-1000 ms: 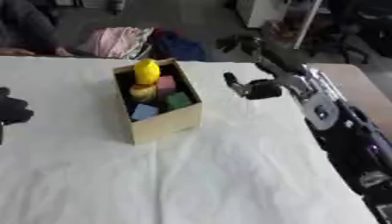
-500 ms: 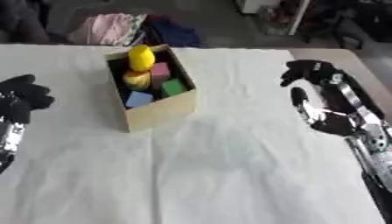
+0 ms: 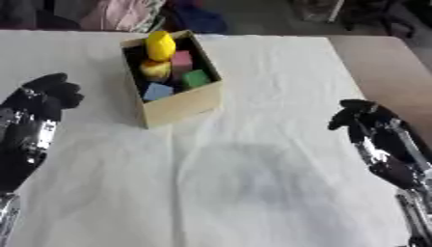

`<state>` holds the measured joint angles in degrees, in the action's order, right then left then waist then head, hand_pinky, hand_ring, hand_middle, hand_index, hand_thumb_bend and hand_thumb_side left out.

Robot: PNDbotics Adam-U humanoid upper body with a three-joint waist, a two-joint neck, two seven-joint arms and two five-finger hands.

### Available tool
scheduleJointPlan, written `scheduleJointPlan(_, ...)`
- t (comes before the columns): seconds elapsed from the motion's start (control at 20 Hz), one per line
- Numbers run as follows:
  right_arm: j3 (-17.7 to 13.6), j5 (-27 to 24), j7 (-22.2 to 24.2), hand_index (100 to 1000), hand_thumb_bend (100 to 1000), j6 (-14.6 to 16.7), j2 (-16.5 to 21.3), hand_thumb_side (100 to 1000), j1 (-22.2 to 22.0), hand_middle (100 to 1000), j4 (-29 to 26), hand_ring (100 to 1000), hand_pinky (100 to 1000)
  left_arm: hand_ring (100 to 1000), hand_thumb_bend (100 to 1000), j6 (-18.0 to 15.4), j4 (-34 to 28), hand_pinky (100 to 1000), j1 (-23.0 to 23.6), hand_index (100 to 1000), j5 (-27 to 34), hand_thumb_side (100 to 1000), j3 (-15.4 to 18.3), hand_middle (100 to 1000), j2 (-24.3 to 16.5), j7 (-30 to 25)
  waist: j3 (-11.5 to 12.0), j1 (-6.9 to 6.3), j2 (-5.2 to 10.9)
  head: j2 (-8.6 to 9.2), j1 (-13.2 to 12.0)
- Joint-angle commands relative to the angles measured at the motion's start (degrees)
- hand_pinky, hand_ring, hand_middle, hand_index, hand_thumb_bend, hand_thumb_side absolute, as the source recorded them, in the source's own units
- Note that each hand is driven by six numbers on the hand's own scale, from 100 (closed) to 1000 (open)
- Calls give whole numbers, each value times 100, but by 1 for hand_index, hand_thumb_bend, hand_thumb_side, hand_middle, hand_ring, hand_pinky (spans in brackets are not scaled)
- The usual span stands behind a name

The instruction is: Pick up objects on the table and place them in the box.

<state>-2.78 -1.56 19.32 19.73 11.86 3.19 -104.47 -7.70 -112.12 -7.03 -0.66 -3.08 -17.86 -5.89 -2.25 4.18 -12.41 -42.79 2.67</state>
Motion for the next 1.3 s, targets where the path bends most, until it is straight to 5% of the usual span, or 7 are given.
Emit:
scheduleJointPlan(0.05,-15,-82,52,809,100,-62,18,477,-33,602,-182,606,710,731,100,-39,7,778,-11,850,-44,639,-18,696,53,-21,-7,-81,44,-104,-57)
scheduleJointPlan(1.3,2,-101,34,799,100,-195,-56,479,-125,590,-236,594,704,722,100,-56,136,776,23,838,-9,650,-70,685,198,20,-14,-109,65,-82,-182)
